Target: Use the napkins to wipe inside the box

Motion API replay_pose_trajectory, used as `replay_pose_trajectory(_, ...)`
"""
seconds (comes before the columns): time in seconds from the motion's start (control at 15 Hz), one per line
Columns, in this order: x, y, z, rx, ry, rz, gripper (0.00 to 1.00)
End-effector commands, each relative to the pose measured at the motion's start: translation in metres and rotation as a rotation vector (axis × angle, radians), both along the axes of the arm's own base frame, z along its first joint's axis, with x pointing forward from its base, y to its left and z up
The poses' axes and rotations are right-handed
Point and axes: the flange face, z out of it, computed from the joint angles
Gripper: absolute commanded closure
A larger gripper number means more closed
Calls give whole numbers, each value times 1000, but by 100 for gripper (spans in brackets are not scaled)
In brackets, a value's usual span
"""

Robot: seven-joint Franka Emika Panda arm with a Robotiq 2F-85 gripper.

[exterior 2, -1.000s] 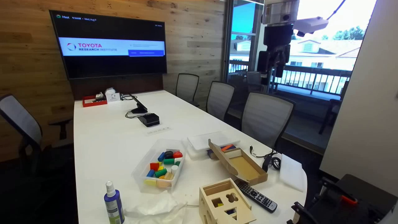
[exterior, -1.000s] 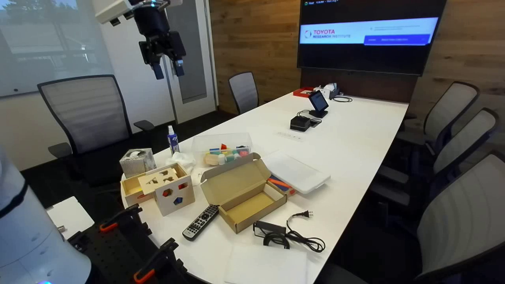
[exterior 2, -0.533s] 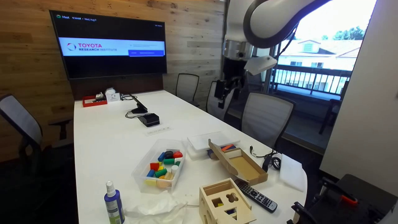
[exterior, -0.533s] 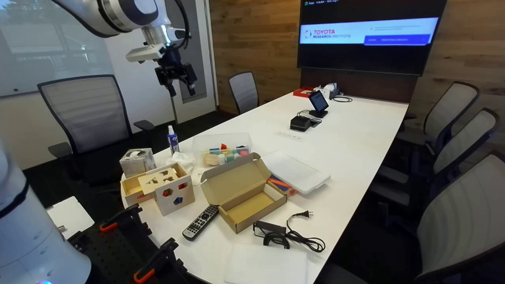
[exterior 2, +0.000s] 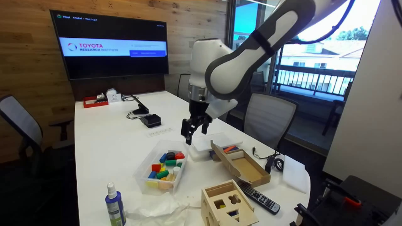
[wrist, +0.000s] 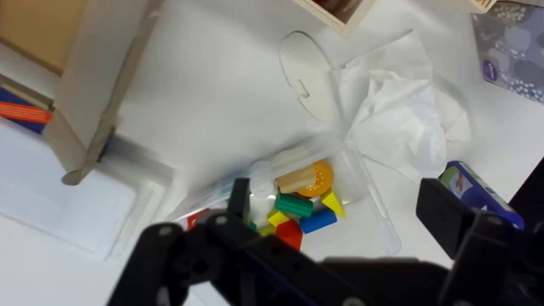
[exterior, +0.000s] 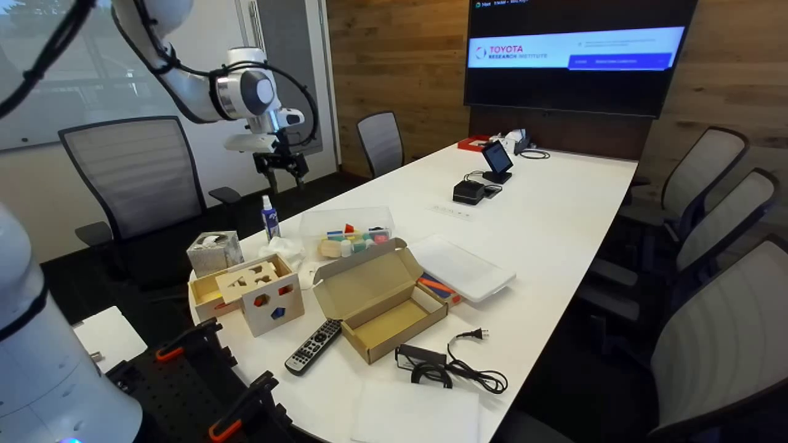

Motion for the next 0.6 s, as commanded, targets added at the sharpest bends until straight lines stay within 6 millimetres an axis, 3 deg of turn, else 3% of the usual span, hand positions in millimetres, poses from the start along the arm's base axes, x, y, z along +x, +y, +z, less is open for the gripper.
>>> replay_pose_trajectory(0.0, 35, 35, -62, 20, 37, 3, 0)
replay_pose_trajectory(0.33, 56, 58, -153, 30, 89, -15, 0)
replay_pose_trajectory(0.53, 59, 69, -196, 52, 118, -39, 0)
